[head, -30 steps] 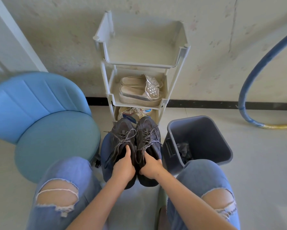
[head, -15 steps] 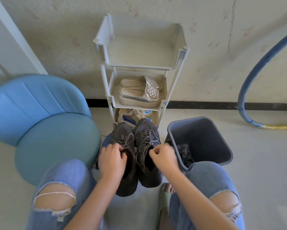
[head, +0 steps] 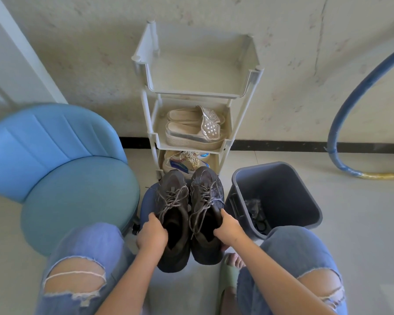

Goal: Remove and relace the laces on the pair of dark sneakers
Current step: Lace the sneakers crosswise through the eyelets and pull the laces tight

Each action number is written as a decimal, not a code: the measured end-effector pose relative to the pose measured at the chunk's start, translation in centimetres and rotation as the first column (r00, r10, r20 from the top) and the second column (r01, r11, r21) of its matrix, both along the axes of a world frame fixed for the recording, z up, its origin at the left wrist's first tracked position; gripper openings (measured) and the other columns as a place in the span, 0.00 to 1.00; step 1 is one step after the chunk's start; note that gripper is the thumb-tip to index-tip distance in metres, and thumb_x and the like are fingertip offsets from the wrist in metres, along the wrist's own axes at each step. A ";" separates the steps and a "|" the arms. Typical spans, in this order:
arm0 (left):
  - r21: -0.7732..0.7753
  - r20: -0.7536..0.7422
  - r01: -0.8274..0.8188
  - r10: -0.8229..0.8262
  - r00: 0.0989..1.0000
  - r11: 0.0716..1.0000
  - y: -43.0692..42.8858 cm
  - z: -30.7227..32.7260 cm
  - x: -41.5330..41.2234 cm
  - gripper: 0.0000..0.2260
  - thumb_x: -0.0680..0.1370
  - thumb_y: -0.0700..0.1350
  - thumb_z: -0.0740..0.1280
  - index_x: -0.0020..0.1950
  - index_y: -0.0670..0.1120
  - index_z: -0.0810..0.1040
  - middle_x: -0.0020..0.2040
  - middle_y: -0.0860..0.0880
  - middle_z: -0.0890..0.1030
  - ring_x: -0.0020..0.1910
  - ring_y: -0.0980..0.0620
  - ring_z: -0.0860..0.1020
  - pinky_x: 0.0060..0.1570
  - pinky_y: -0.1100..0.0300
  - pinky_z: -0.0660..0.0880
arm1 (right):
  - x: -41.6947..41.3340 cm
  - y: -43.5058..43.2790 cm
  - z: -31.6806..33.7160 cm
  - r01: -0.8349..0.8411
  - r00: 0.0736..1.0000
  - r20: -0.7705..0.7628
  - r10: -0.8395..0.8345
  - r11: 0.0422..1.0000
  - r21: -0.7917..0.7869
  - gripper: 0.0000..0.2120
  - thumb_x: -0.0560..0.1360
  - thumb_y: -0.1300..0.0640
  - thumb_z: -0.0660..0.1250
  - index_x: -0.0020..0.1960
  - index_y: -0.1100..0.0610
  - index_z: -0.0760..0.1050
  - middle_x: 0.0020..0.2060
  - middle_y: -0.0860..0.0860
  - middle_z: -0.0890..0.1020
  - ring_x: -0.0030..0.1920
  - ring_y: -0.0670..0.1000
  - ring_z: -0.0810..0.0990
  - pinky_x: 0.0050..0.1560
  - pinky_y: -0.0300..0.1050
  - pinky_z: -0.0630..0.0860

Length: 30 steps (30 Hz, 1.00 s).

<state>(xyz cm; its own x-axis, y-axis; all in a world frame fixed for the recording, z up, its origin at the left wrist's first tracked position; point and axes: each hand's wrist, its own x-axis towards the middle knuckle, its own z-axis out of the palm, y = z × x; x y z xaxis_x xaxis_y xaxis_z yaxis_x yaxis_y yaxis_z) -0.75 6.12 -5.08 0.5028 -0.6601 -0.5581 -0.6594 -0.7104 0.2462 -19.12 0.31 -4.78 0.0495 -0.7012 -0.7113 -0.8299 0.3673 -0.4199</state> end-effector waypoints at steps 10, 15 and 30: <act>-0.171 -0.001 0.006 -0.007 1.000 0.985 0.1 0.8 0.2 0.14 0.78 0.42 0.59 0.63 0.49 0.75 0.56 0.43 0.80 0.55 0.41 0.77 0.49 0.55 0.73 | -0.6 -0.2 0.5 0.056 0.992 0.120 -0.051 0.998 -0.039 0.36 0.75 0.68 0.58 0.79 0.50 0.50 0.64 0.57 0.74 0.48 0.55 0.81 0.29 0.37 0.74; -0.358 -0.055 -0.003 -0.018 0.998 0.934 -0.4 5.1 0.9 0.14 0.76 0.42 0.63 0.62 0.47 0.77 0.53 0.41 0.82 0.54 0.38 0.78 0.51 0.52 0.74 | -1.5 -0.5 5.9 0.028 0.980 0.197 0.015 0.976 -0.216 0.36 0.74 0.67 0.60 0.78 0.50 0.52 0.55 0.55 0.80 0.38 0.52 0.83 0.36 0.42 0.81; -0.742 -0.001 0.086 -0.129 0.992 0.664 -14.8 31.1 6.1 0.08 0.74 0.39 0.63 0.49 0.50 0.77 0.36 0.45 0.83 0.28 0.43 0.81 0.38 0.53 0.80 | 1.4 -13.7 29.7 0.168 0.883 0.437 0.171 0.755 -0.634 0.33 0.73 0.70 0.60 0.76 0.56 0.59 0.60 0.59 0.78 0.43 0.59 0.84 0.39 0.57 0.83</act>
<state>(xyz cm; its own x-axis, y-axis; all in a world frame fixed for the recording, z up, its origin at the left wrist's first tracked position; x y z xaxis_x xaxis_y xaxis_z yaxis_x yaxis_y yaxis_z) 5.37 -8.66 26.00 0.3877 -0.9145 0.1158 -0.6914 -0.2054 0.6927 -17.75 -13.34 24.92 0.2377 -0.9713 0.0122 -0.4874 -0.1301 -0.8634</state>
